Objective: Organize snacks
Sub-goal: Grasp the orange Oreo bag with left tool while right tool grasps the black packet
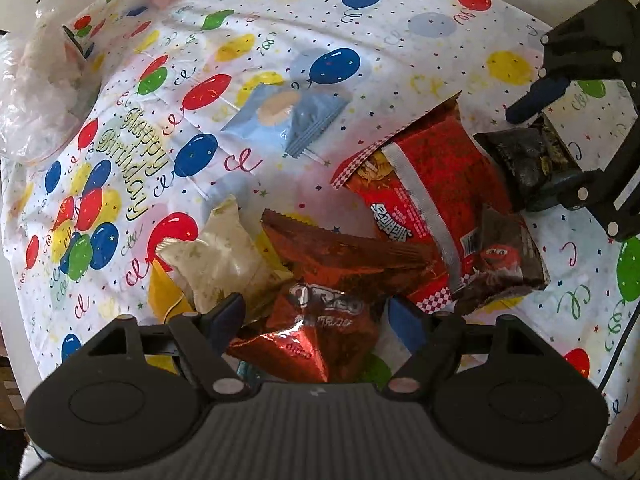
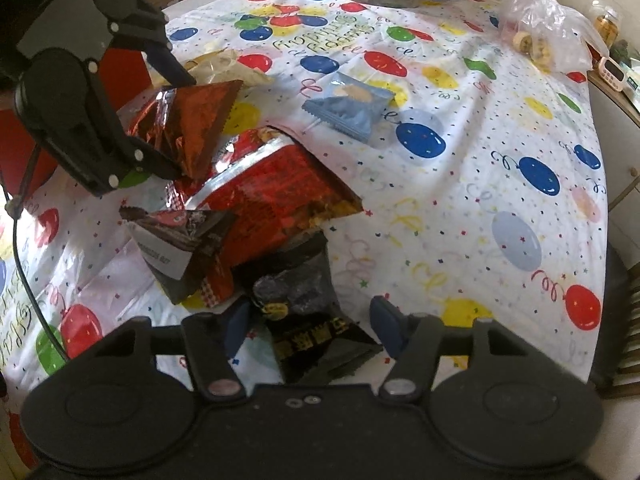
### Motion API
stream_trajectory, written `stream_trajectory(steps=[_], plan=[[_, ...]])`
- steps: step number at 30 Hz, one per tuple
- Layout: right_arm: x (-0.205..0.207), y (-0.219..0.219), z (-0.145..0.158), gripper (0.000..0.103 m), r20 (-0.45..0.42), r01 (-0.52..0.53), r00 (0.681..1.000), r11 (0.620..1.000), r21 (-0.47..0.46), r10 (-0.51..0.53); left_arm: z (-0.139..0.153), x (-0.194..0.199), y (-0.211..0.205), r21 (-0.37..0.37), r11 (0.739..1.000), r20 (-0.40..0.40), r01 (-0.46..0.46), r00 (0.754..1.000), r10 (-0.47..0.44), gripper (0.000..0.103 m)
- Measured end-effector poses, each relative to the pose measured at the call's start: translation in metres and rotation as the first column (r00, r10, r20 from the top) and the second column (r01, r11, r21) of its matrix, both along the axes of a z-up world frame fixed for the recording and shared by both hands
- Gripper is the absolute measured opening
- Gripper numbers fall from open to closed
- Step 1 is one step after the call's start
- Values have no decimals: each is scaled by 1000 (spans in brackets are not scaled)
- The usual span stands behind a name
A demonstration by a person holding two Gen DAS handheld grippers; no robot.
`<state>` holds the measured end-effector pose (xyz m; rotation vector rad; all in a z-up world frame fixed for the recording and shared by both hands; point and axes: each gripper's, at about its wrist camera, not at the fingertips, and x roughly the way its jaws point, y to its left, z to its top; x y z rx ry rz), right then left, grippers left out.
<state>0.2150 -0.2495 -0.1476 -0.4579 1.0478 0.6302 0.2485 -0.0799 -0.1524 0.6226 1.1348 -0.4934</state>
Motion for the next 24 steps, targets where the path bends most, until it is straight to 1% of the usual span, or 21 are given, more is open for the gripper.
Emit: stream_trajectory(steps=[3, 4, 6, 7, 9, 11, 15, 24], plan=[[-2, 0, 1, 55, 5, 14, 1000, 1000, 10, -14, 2, 0, 2, -17, 1000, -1, -21, 1000, 21, 71], [-3, -1, 1, 54, 7, 20, 1000, 1000, 13, -20, 3, 0, 2, -28, 999, -7, -32, 999, 32, 64], [-5, -1, 2, 48, 11, 38, 999, 999, 18, -38, 3, 0, 3, -47, 998, -27, -53, 998, 52, 55], [-6, -2, 3, 44, 12, 49, 999, 999, 22, -49, 3, -2, 3, -47, 997, -27, -65, 998, 64, 54], [-8, -4, 4, 37, 5, 77, 997, 996, 41, -77, 3, -5, 3, -52, 995, -24, -85, 996, 84, 52], [-12, -4, 5, 35, 7, 99, 995, 994, 49, -100, 4, -6, 5, -63, 991, -29, -117, 993, 116, 51], [-20, -4, 6, 33, 12, 150, 988, 986, 71, -151, 6, -10, 8, -80, 980, -33, -181, 983, 179, 50], [-33, -13, 19, 32, 25, 261, 963, 957, 129, -267, 11, -19, 14, -113, 953, -40, -281, 960, 278, 50]])
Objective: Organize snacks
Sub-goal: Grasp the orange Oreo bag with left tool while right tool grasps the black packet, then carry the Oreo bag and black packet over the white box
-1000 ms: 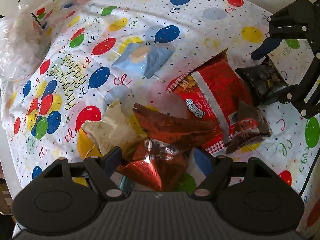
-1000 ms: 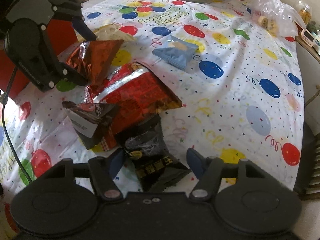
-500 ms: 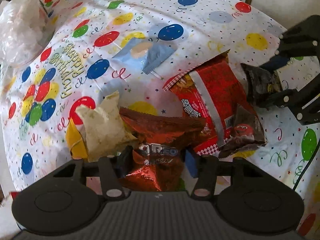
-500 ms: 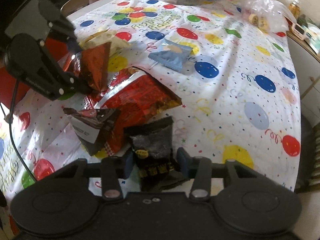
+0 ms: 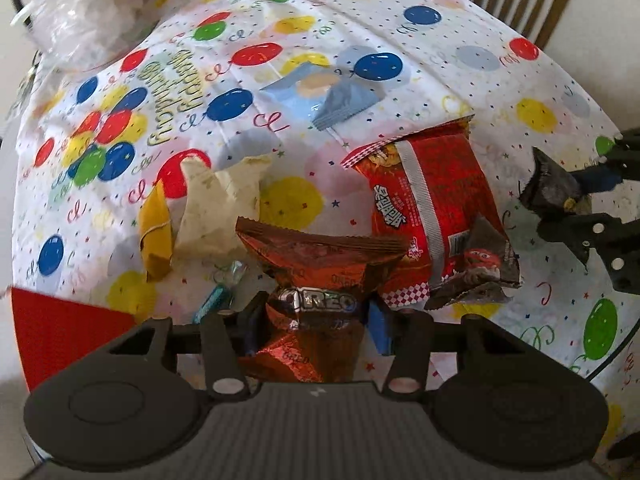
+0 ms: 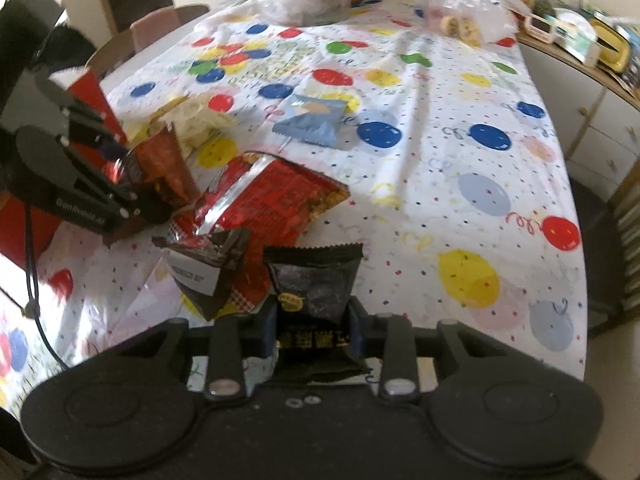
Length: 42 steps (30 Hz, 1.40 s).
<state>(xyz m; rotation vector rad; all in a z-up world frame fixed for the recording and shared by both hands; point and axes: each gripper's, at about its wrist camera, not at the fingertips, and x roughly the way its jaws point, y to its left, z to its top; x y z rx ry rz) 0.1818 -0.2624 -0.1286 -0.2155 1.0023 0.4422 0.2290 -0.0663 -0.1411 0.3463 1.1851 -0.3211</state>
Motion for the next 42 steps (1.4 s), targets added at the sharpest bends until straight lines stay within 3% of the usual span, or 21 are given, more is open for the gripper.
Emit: stream_trajectory(steps=[8, 19, 35, 42], plan=[[-15, -3, 17, 32, 13, 59, 998, 998, 36, -59, 12, -11, 12, -70, 990, -6, -122, 993, 122, 50], [-34, 15, 47, 32, -6, 120, 993, 991, 61, -120, 35, -38, 37, -152, 957, -60, -247, 969, 240, 50], [-75, 91, 84, 32, -18, 130, 991, 984, 124, -129, 88, -96, 98, -293, 894, -98, -338, 941, 324, 50], [-87, 134, 92, 32, -4, 103, 995, 986, 134, -103, 104, -122, 136, -325, 878, -72, -352, 935, 348, 50]])
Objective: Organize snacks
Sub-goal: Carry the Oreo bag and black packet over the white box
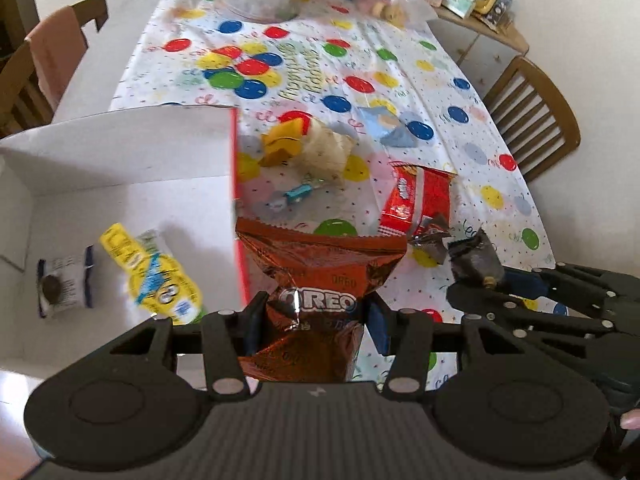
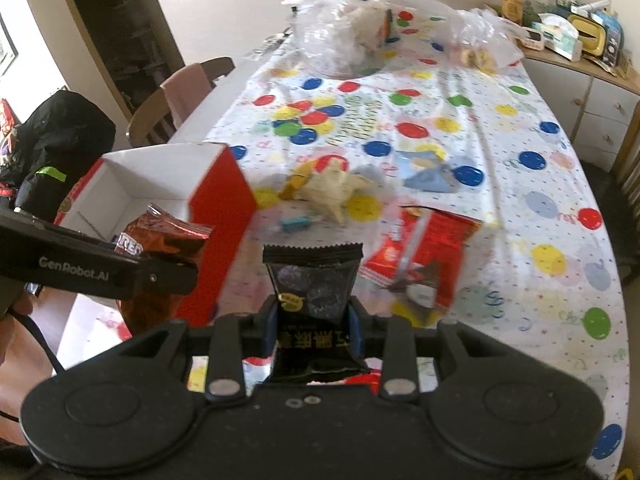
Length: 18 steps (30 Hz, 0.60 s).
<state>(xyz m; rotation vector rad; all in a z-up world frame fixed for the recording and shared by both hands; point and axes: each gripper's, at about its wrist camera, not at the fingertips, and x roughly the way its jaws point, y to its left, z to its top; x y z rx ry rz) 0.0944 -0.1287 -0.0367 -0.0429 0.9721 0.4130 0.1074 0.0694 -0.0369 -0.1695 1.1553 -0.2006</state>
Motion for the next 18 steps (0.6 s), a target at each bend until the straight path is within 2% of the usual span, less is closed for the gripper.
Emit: stream_trajectory(steps=[9, 18], plan=[[-7, 66, 3, 32, 11, -65, 998, 998, -3, 65, 5, -17, 65, 19, 997, 20, -74, 997, 74, 50], [3, 136, -8, 32, -4, -121, 993, 992, -31, 121, -1, -14, 128, 58, 987, 20, -151, 989, 150, 50]])
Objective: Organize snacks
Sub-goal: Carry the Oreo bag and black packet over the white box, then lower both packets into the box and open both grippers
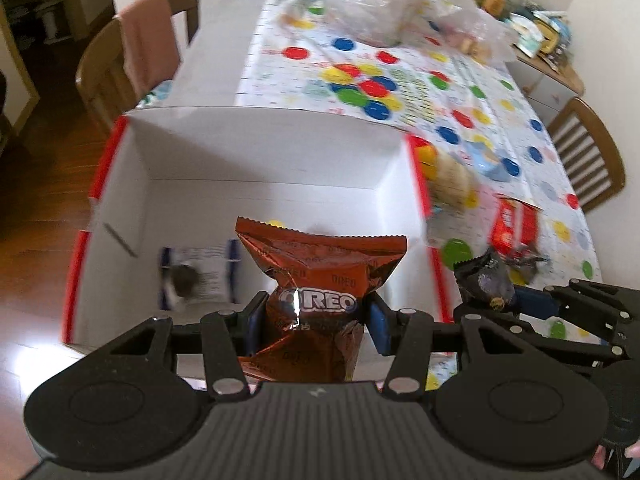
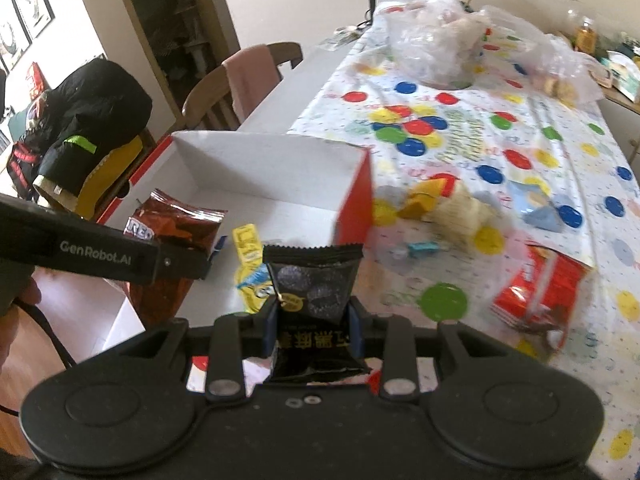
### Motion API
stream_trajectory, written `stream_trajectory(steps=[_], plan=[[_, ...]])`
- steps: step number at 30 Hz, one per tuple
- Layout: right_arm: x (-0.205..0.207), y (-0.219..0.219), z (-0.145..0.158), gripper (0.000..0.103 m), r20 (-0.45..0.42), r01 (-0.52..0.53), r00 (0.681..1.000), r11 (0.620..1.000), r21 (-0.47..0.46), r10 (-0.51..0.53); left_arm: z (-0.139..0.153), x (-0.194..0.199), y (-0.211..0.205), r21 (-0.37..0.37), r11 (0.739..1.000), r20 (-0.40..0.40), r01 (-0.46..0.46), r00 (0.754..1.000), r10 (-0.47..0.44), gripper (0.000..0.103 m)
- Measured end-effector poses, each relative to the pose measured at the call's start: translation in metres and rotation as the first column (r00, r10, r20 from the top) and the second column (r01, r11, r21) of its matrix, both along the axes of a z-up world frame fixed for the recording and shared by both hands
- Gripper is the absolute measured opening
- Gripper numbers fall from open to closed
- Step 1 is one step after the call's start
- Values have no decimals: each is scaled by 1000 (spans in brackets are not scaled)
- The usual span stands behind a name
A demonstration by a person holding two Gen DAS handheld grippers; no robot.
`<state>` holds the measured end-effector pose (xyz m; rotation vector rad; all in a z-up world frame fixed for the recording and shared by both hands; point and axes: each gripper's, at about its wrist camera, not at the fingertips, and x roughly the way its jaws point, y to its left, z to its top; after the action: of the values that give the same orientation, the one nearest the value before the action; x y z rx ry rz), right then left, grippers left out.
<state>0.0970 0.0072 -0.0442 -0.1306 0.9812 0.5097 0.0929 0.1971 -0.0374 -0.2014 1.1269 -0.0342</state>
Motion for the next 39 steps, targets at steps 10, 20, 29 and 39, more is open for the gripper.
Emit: stream_trajectory(steps=[10, 20, 29, 39], plan=[[23, 60, -18, 32, -4, -41, 999, 998, -50, 41, -7, 26, 55, 65, 997, -9, -45, 999, 46, 49], [35, 95, -59, 33, -65, -94, 994, 984, -149, 86, -39, 40, 75, 79, 996, -82, -47, 995, 53, 49], [37, 106, -75, 38, -109, -120, 989, 978, -172, 103, -60, 34, 73, 68, 997, -117, -35, 992, 43, 49], [34, 105, -64, 40, -96, -114, 990, 982, -152, 100, -53, 25, 70, 69, 997, -74, -23, 997, 28, 49]])
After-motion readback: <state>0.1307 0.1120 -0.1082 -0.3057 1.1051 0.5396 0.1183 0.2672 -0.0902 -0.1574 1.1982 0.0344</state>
